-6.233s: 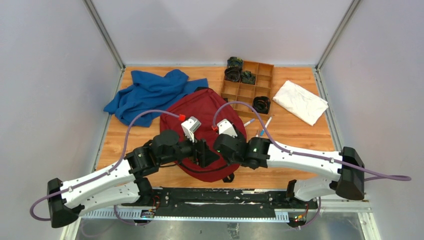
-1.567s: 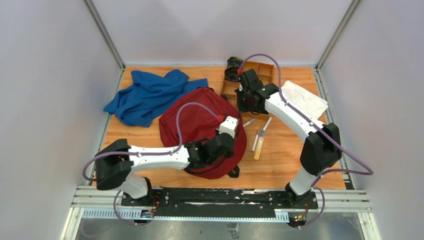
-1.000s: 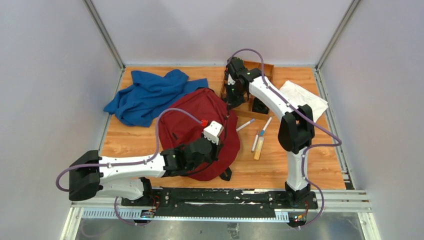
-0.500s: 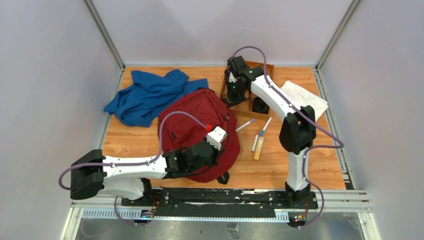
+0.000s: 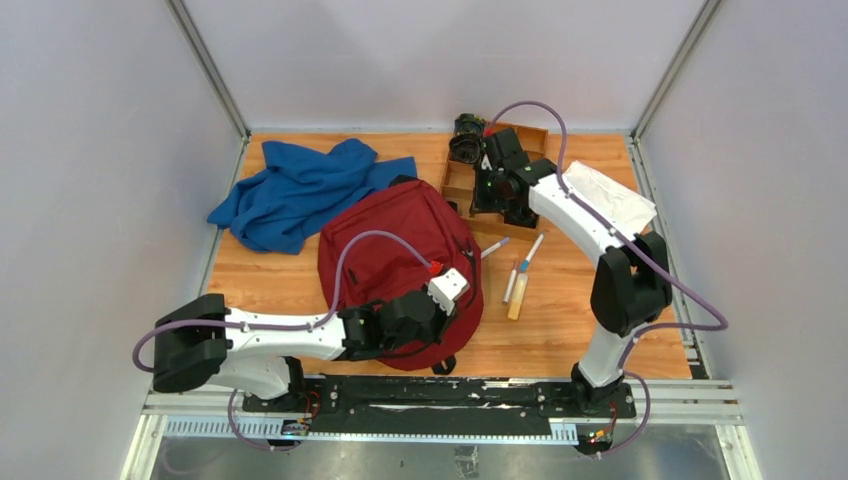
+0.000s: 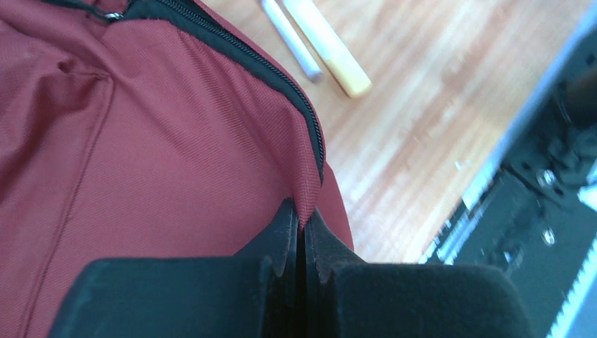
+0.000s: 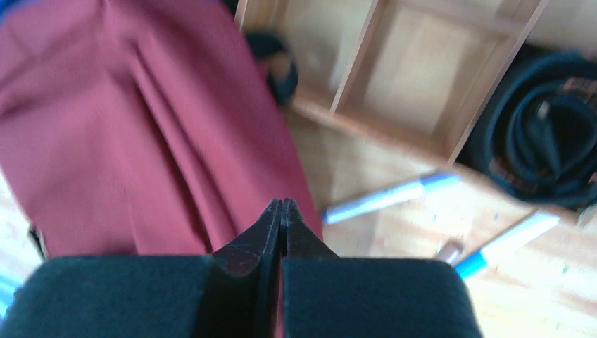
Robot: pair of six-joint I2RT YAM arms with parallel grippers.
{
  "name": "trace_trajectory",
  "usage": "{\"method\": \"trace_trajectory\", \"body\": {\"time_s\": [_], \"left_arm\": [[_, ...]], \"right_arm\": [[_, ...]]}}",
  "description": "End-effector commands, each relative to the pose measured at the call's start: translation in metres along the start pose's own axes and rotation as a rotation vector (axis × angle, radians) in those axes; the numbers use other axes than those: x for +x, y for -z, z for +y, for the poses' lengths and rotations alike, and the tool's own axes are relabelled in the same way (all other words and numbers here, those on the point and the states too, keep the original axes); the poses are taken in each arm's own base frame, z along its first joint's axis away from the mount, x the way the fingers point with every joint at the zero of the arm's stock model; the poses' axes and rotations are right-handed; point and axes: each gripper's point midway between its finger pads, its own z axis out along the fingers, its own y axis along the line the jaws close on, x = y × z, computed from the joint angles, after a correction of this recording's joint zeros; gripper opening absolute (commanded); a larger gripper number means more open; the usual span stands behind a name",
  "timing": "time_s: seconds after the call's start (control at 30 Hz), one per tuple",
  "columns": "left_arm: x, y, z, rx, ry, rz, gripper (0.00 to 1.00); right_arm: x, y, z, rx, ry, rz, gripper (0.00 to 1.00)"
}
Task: Pack the student bag
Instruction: Zip the student bag at the center of the board.
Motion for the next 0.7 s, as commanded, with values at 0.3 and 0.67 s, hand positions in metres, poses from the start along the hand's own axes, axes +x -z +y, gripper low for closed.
{"method": "trace_trajectory", "body": {"time_s": [0.3, 0.67], "left_arm": [[0.053, 0.028, -0.032, 0.228, -0.029, 0.092, 0.0], [0.018, 0.026, -0.033, 0.181, 0.031, 0.023, 0.38]], "right_arm": [[-0.111, -0.007, 0.008, -0.019, -0.008, -0.261, 0.0], [0.047, 0.018, -0.002, 0.049, 0.034, -0.015, 0.47]]}}
